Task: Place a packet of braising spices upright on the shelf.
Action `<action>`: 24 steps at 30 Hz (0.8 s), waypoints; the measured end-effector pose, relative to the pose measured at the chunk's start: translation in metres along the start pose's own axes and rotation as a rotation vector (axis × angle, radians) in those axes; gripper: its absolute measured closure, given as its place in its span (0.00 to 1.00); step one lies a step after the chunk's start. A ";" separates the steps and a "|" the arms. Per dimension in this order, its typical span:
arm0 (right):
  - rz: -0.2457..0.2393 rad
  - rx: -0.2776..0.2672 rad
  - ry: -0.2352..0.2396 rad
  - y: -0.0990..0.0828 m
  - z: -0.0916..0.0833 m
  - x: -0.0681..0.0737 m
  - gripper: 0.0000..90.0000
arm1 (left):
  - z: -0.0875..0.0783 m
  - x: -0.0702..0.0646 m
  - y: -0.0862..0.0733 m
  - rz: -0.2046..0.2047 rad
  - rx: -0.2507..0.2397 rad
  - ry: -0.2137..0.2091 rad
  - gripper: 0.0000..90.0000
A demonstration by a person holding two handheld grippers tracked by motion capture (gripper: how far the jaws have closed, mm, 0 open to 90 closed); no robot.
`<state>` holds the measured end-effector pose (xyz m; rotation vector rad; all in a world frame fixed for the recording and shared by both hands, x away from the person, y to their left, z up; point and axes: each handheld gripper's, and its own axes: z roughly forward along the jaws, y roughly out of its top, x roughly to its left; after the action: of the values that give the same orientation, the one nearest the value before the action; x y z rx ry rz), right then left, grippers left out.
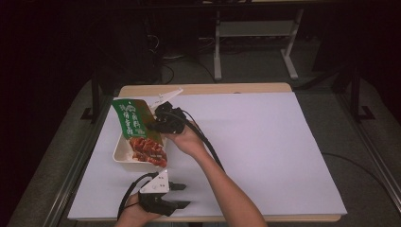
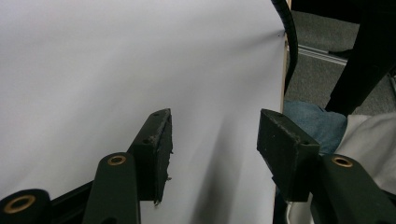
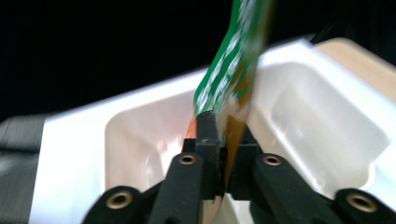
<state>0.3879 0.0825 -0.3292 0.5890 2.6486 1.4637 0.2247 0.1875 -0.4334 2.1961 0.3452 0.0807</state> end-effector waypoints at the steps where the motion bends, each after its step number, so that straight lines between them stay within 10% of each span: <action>1: -0.020 0.033 -0.007 0.002 0.002 0.000 0.93 | 0.000 0.000 0.000 0.005 0.006 0.001 0.49; 7: -0.024 0.086 0.016 0.004 0.005 -0.001 0.99 | 0.001 -0.003 0.001 0.014 0.009 0.003 0.49; 19: -0.007 -0.157 0.089 -0.003 -0.017 0.026 1.00 | 0.000 -0.005 0.002 0.023 0.005 0.001 0.49; 24: 0.086 -0.203 0.090 -0.013 -0.007 0.022 1.00 | 0.001 -0.006 0.003 0.028 0.007 -0.004 0.48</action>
<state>0.3620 0.0782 -0.3334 0.6393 2.5228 1.7966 0.2197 0.1835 -0.4316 2.2084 0.3132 0.0900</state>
